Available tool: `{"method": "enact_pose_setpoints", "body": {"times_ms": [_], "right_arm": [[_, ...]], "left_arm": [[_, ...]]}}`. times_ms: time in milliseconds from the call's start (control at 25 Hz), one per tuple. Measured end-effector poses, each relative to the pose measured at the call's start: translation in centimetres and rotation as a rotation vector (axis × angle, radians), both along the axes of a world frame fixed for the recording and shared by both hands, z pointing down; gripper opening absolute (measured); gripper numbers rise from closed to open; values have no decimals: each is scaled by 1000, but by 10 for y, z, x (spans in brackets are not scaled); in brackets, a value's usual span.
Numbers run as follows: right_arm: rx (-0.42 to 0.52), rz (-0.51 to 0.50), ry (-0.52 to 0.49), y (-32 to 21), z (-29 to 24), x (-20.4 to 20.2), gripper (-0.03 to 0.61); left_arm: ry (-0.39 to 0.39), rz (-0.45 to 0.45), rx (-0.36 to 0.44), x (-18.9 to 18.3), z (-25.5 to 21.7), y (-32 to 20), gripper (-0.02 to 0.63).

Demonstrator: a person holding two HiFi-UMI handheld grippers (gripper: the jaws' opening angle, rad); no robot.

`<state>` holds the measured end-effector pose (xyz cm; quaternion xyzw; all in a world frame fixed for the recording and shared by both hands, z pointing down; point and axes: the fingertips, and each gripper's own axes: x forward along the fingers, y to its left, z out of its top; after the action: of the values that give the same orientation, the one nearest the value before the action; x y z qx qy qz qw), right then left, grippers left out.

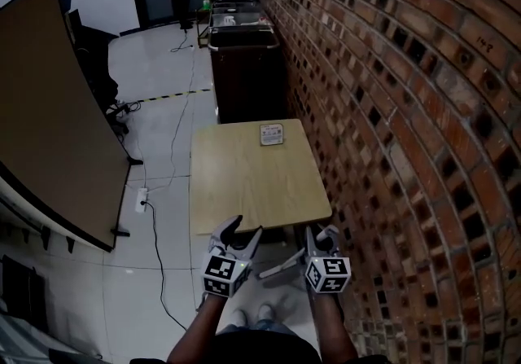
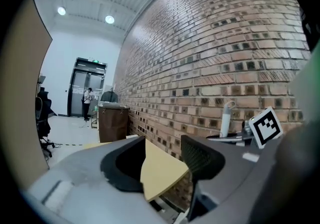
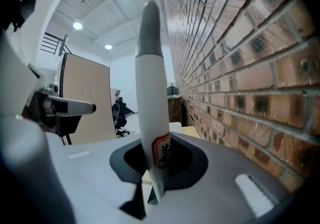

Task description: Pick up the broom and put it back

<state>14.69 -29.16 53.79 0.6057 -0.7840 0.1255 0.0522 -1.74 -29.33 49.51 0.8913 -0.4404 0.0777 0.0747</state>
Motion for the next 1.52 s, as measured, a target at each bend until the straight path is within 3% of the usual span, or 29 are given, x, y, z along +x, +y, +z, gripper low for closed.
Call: {"method": "enact_pose_setpoints", "body": {"times_ms": [480, 640, 960, 1520], "right_arm": [[221, -17, -4, 20, -126, -40, 35], [277, -22, 26, 26, -151, -55, 32], [332, -47, 75, 32, -176, -79, 31], [360, 10, 70, 34, -189, -66, 31]], "left_arm": [[29, -111, 154, -48, -68, 12, 221], [88, -192, 215, -68, -105, 17, 221], [96, -258, 274, -93, -133, 24, 221], [95, -262, 290, -89, -137, 27, 221]]}}
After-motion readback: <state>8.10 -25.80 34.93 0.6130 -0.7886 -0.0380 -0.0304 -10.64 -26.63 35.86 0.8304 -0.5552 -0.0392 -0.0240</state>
